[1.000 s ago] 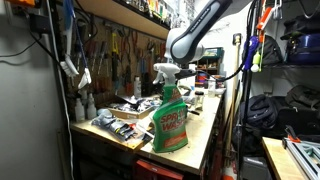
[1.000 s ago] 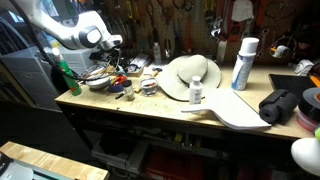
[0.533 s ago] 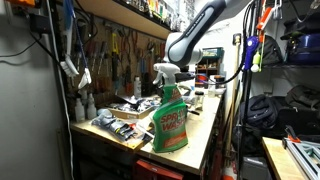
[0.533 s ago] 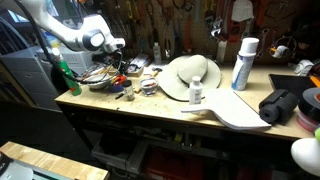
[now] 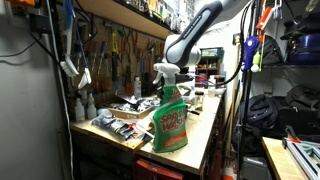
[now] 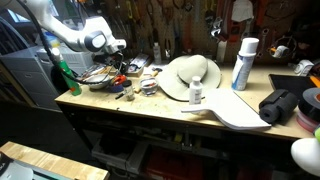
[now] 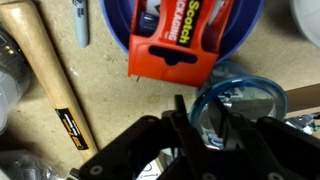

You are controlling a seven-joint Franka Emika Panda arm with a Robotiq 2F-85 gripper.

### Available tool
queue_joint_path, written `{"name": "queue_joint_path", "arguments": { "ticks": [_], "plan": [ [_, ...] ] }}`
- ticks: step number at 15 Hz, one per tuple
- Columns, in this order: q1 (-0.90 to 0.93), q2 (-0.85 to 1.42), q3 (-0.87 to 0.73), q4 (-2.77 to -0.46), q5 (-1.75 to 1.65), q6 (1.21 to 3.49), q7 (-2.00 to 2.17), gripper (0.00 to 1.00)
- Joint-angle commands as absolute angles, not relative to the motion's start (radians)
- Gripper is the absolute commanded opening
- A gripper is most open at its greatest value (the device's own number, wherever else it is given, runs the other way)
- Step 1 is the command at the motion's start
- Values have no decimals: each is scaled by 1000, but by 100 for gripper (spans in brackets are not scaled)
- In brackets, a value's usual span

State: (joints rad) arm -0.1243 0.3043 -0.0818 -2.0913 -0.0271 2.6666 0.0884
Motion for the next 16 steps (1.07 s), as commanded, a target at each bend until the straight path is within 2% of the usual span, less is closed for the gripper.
{"name": "queue_joint_path", "arguments": {
  "ticks": [1, 6, 16],
  "plan": [
    [-131, 319, -72, -2080, 23, 2659, 42, 9],
    [-159, 293, -35, -2078, 119, 2620, -58, 11],
    [-117, 67, -75, -2187, -2, 2637, -122, 11]
  ]
}}
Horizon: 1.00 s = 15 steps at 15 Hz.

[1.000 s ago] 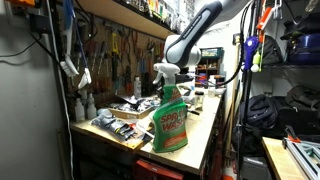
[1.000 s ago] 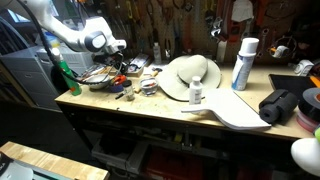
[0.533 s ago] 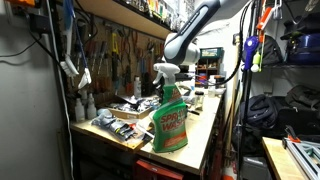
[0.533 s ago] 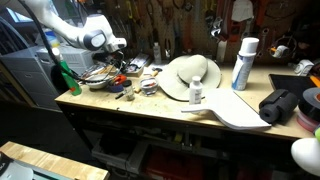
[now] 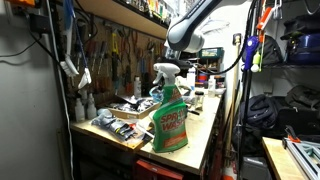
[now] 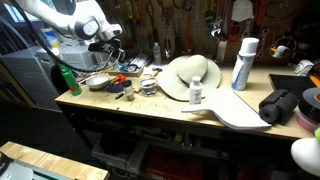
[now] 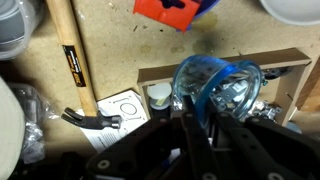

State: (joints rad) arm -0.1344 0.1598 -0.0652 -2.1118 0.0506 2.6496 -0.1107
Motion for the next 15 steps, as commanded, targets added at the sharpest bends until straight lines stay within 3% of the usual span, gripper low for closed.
{"name": "queue_joint_path", "arguments": {
  "ticks": [1, 6, 10, 15],
  "plan": [
    [-108, 38, -81, -2212, -56, 2636, -115, 11],
    [-81, -109, -62, -2333, -378, 2531, -80, 11],
    [-26, -185, -34, -2385, -206, 2423, -258, 11],
    [-53, -121, -19, -2339, -344, 2448, -104, 9]
  ]
}}
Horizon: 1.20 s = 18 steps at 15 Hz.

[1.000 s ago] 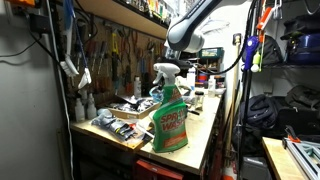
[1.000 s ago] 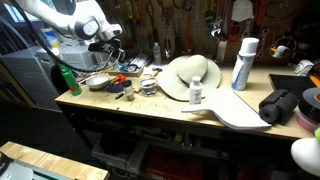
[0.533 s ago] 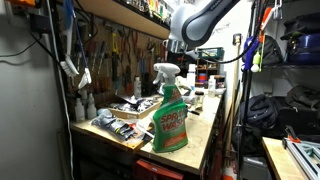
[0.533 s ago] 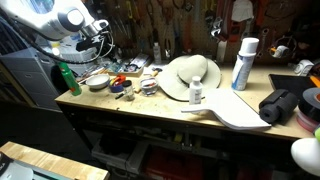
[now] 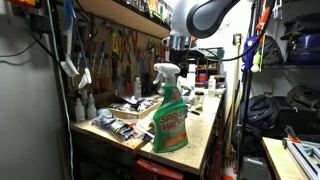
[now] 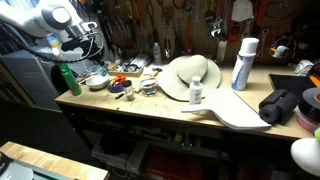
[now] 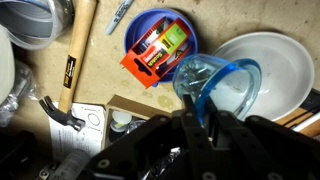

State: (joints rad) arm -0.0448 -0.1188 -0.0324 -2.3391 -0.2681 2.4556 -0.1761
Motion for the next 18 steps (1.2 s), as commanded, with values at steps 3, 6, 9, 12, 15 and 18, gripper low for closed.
{"name": "queue_joint_path", "arguments": {
  "ticks": [3, 6, 9, 12, 15, 18],
  "plan": [
    [-55, -123, 33, -2340, -618, 2423, 137, 10],
    [-32, -119, 70, -2329, -776, 2341, 280, 10],
    [-9, -107, 81, -2318, -767, 2313, 295, 9],
    [-4, -108, 71, -2328, -740, 2341, 272, 12],
    [0, -115, 90, -2327, -814, 2300, 338, 9],
    [13, -115, 111, -2327, -906, 2236, 400, 9]
  ]
}}
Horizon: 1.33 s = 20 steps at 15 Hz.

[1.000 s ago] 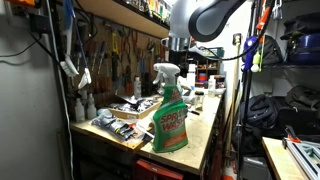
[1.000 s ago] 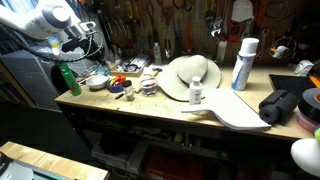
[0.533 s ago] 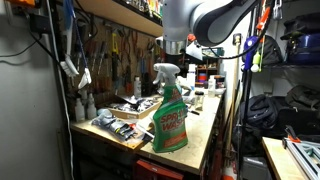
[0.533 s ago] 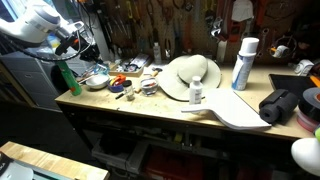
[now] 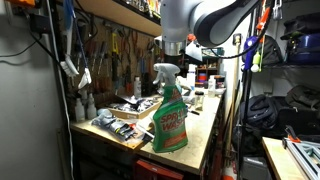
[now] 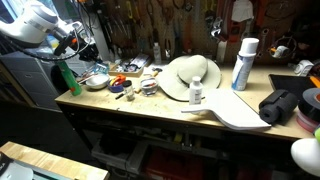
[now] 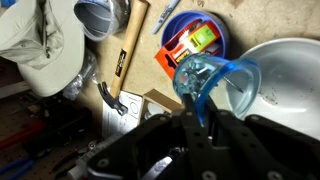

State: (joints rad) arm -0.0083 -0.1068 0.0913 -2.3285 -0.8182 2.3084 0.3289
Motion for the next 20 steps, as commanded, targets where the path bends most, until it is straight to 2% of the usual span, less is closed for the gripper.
{"name": "queue_joint_path", "arguments": {
  "ticks": [1, 16, 18, 19, 20],
  "plan": [
    [20, -114, 118, -2327, -930, 2213, 415, 9],
    [115, 28, 158, -2146, -984, 1919, 494, 9],
    [113, 34, 148, -2128, -899, 1960, 429, 9],
    [100, 14, 136, -2145, -860, 2062, 359, 9],
    [115, 30, 142, -2147, -920, 1988, 442, 12]
  ]
}}
